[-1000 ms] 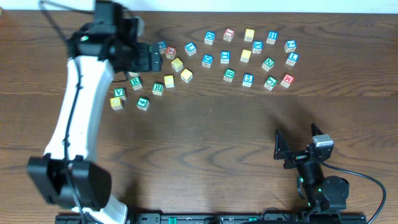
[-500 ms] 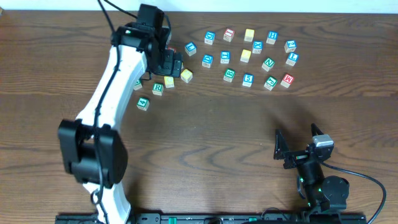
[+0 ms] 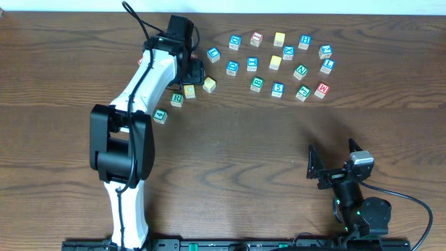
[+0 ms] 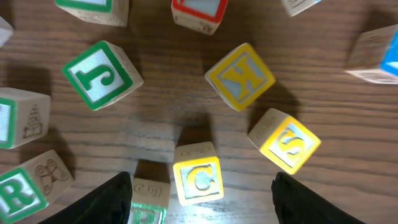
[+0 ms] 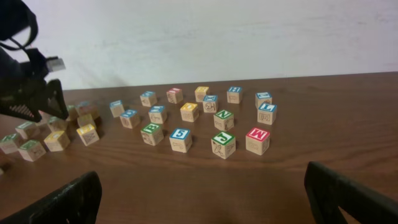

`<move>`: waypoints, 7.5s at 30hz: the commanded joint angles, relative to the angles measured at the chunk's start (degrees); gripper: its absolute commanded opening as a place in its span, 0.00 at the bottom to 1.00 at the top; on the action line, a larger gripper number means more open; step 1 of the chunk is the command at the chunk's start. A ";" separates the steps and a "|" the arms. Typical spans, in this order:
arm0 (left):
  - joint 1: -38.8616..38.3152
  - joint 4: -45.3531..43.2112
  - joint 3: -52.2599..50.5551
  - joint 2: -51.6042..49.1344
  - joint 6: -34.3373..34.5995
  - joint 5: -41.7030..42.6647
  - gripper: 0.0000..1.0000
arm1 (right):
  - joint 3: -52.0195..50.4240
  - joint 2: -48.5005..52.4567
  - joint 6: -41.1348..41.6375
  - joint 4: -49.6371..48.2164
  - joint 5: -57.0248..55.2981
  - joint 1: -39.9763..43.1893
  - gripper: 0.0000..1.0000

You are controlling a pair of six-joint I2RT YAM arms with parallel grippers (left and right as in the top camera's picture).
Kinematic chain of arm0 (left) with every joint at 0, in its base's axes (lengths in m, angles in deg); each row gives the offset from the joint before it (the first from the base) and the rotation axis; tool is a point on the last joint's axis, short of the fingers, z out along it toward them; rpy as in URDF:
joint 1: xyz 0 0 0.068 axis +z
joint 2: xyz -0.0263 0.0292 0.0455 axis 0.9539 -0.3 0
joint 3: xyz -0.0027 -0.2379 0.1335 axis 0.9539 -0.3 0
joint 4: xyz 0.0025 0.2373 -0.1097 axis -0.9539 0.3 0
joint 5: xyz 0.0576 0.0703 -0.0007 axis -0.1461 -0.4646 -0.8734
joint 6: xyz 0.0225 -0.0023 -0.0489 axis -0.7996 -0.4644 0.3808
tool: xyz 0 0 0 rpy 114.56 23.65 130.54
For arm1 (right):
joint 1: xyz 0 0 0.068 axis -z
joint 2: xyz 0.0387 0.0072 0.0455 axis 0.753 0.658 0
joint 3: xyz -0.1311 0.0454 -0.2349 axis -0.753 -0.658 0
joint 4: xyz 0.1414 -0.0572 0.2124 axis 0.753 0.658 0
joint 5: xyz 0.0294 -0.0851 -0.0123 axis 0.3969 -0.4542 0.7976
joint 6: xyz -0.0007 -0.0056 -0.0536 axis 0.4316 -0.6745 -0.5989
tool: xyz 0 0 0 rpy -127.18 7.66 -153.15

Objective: Spell out CORL
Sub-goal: 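Reach the left gripper over the yellow C block, then lower the left gripper and close it on the yellow C block, then carry the C block with the left gripper to the open table center, then lower the C block onto the table and open the left gripper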

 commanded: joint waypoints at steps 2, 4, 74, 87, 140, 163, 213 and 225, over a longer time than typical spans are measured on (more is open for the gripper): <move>-0.13 0.11 1.25 -2.62 3.34 -0.92 0.70 | -0.09 -0.35 -0.57 0.20 0.59 0.50 0.99; -0.13 0.04 1.25 -2.97 4.20 -0.92 0.70 | -0.09 -0.35 -0.57 0.20 0.59 0.50 0.99; -0.90 -6.32 -4.76 -3.06 6.03 -0.94 0.32 | -0.09 -0.35 -0.57 0.20 0.59 0.50 0.99; -1.16 -1.31 -4.74 8.37 6.03 -0.94 0.31 | -0.09 -0.35 -0.57 0.20 0.59 0.50 0.99; -16.31 -13.31 -23.96 11.32 14.82 -5.27 0.31 | -0.09 -0.35 -0.57 0.20 0.59 0.50 0.99; -16.15 -14.73 -24.30 8.20 12.20 -7.39 0.31 | -0.09 -0.35 -0.57 0.20 0.59 0.50 0.99; -16.20 -17.31 -25.81 7.52 13.99 -9.90 0.32 | -0.09 -0.35 -0.57 0.20 0.59 0.50 0.99; -16.20 -17.35 -25.81 7.26 13.99 -9.90 0.43 | -0.09 -0.35 -0.57 0.20 0.59 0.50 0.99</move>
